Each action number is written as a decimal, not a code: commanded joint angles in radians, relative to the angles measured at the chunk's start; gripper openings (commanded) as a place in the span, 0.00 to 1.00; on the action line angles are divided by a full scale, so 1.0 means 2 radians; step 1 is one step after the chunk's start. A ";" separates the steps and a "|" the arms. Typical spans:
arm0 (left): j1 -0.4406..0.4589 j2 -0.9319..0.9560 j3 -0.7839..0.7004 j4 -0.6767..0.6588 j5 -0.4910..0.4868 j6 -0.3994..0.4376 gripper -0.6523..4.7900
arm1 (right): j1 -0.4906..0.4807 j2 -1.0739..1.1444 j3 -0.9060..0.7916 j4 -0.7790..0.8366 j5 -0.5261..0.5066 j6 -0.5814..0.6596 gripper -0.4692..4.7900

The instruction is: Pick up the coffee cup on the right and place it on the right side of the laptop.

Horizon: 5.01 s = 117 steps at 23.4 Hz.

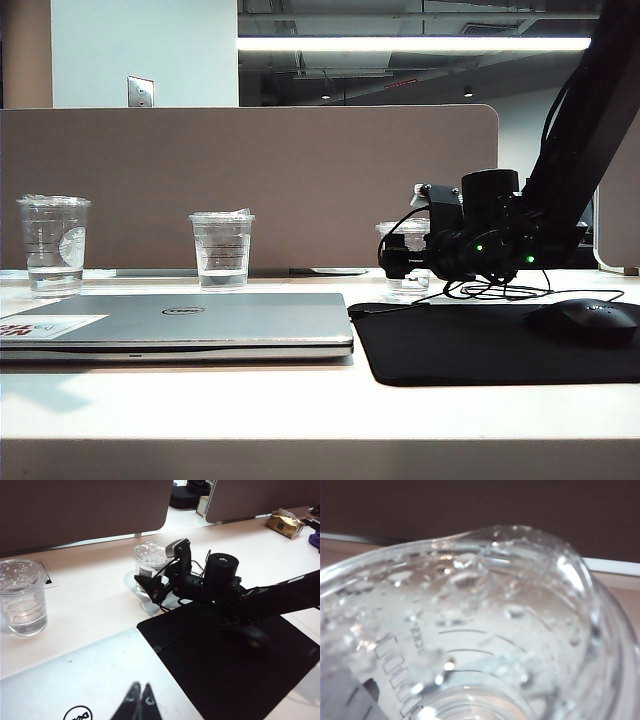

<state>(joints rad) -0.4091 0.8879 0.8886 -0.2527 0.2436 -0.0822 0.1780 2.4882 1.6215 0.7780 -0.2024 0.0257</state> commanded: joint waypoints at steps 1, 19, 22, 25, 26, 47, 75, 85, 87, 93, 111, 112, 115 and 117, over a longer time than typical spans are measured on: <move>0.000 -0.001 0.003 -0.001 0.002 0.002 0.11 | 0.001 -0.002 0.007 0.003 0.001 0.000 1.00; 0.000 -0.001 0.003 -0.001 0.002 0.002 0.11 | 0.001 -0.027 0.006 -0.019 -0.035 0.000 0.53; 0.000 -0.001 0.003 0.000 0.002 0.002 0.11 | 0.001 -0.048 0.006 -0.048 -0.046 0.000 0.53; 0.000 -0.001 0.003 0.000 0.002 0.002 0.11 | 0.001 -0.090 0.005 -0.091 -0.046 -0.002 0.53; 0.000 -0.001 0.003 0.000 0.002 0.002 0.11 | 0.001 -0.100 0.005 -0.099 -0.046 -0.003 0.53; 0.000 -0.001 0.003 0.000 0.002 0.002 0.11 | 0.001 -0.229 -0.038 -0.164 -0.046 -0.004 0.55; 0.000 -0.001 0.003 -0.001 0.002 0.002 0.11 | 0.047 -0.355 -0.502 0.127 -0.045 0.000 0.55; 0.000 -0.001 0.003 0.000 0.002 0.002 0.11 | 0.047 -0.346 -0.537 0.166 -0.044 -0.006 0.55; 0.000 -0.001 0.003 0.000 0.002 0.002 0.11 | 0.047 -0.335 -0.537 0.177 -0.044 -0.006 0.55; 0.000 -0.001 0.003 0.000 0.002 0.002 0.11 | 0.047 -0.322 -0.537 0.180 -0.044 -0.005 0.55; 0.000 -0.001 0.003 0.000 0.002 0.002 0.11 | 0.053 -0.291 -0.537 0.189 -0.073 0.005 1.00; 0.000 -0.001 0.003 0.000 0.002 0.002 0.11 | 0.053 -0.292 -0.538 0.189 -0.075 0.005 1.00; 0.000 -0.001 0.003 0.000 0.002 0.002 0.11 | 0.053 -0.303 -0.550 0.189 -0.070 0.004 1.00; 0.000 -0.001 0.003 0.000 0.002 0.002 0.11 | 0.052 -0.313 -0.559 0.189 -0.065 0.003 1.00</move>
<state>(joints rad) -0.4091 0.8886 0.8886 -0.2665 0.2432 -0.0822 0.2825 1.8809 0.5110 1.1358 -0.3408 0.0341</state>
